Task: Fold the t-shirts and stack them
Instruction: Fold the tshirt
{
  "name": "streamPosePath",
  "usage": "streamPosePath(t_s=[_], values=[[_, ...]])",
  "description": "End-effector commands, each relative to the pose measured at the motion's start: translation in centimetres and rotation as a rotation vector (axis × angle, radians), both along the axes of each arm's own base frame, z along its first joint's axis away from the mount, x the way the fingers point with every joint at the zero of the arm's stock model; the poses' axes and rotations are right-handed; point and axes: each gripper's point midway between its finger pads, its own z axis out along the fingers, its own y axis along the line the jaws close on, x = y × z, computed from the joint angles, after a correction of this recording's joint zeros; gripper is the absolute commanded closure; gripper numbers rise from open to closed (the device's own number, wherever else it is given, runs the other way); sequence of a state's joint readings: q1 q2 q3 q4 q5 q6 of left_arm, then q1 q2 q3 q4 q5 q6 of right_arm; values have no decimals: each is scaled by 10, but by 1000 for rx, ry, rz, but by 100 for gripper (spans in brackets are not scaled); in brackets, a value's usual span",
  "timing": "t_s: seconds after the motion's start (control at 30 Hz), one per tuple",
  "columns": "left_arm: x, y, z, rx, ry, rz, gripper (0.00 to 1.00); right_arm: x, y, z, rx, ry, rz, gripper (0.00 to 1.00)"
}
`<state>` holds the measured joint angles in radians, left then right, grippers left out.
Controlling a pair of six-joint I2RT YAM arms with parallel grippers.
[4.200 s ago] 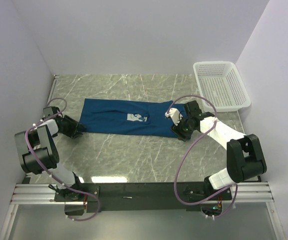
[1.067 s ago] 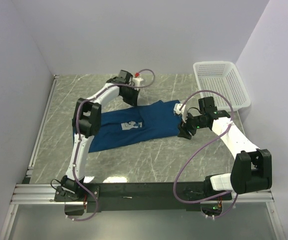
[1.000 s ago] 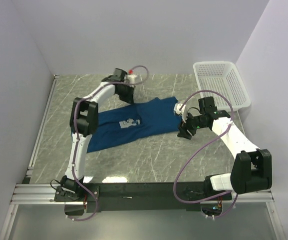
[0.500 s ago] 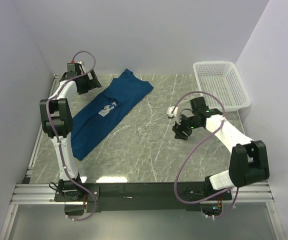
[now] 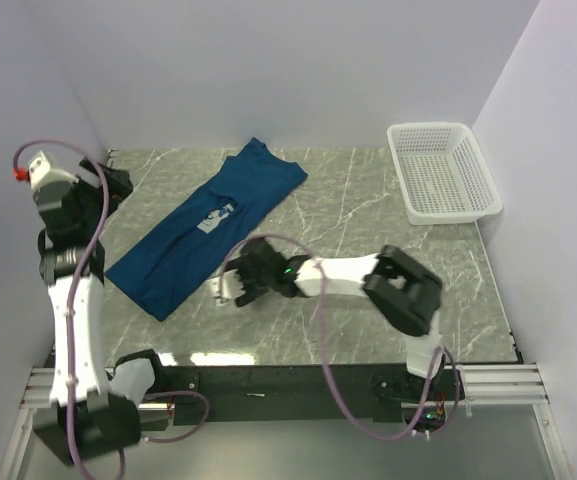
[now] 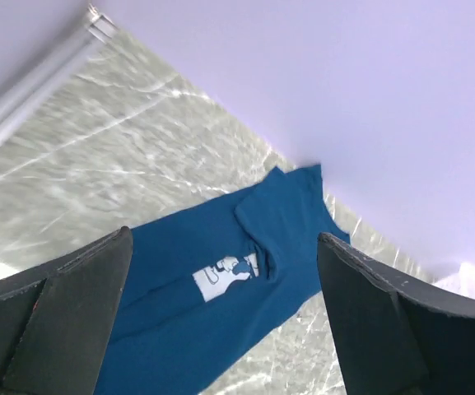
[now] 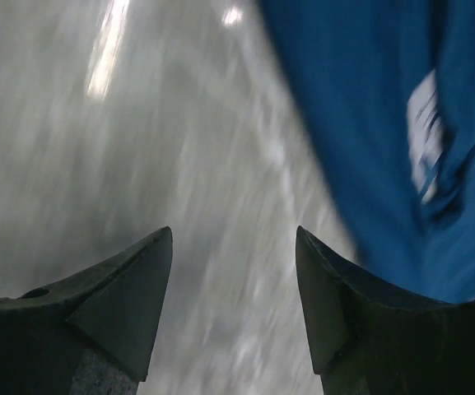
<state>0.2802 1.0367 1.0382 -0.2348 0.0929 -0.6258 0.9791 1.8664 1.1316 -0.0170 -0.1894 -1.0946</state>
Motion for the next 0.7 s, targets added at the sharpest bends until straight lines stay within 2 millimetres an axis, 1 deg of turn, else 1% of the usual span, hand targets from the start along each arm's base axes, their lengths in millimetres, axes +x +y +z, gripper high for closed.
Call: streamPosePath(t_s=[0.0, 0.03, 0.07, 0.1, 0.13, 0.17, 0.23, 0.33, 0.37, 0.4, 0.43, 0.47, 0.5, 0.53, 0.57, 0.6, 0.63, 0.67], values=[[-34, -6, -25, -38, 74, 25, 0, 21, 67, 33, 142, -235, -60, 32], [-43, -3, -26, -13, 84, 41, 1, 21, 83, 25, 154, -250, -57, 32], [-49, 0, -26, 7, 90, 60, 0, 18, 92, 24, 168, -260, -54, 32], [-60, 0, -25, 21, 95, 72, 1, 15, 101, 21, 172, -271, -55, 32], [-64, -1, -22, 39, 92, 69, 1, 10, 116, 14, 171, -274, -39, 32], [-68, 0, -22, 49, 94, 73, 1, 9, 123, 10, 166, -276, -39, 32], [-76, -2, -17, 69, 89, 67, 1, 14, 136, 1, 157, -285, -54, 33], [-82, -5, -13, 90, 95, 51, 1, 19, 140, -10, 133, -273, -62, 36], [-81, -6, -14, 96, 99, 38, 1, 18, 138, -13, 125, -269, -45, 37], [-82, -8, -15, 98, 102, 24, 1, 17, 137, -15, 115, -266, -36, 43], [-82, -9, -16, 101, 108, 19, 1, 15, 131, -20, 101, -261, -29, 48], [-83, -10, -17, 103, 115, 13, 0, 11, 128, -22, 94, -252, -14, 56], [-83, -10, -18, 102, 117, 8, 0, 8, 126, -23, 89, -241, -3, 79], [-83, -13, -20, 100, 117, -5, 1, 3, 119, -27, 77, -230, 6, 90], [-83, -14, -20, 99, 113, -13, 1, -1, 116, -26, 80, -218, 22, 95], [-83, -15, -21, 96, 115, -17, 1, -3, 112, -19, 85, -212, 29, 100], [-83, -17, -21, 97, 113, -30, 1, -9, 101, -26, 60, -194, 34, 100], [-83, -18, -22, 96, 114, -36, 1, -11, 94, -25, 49, -182, 33, 100]])
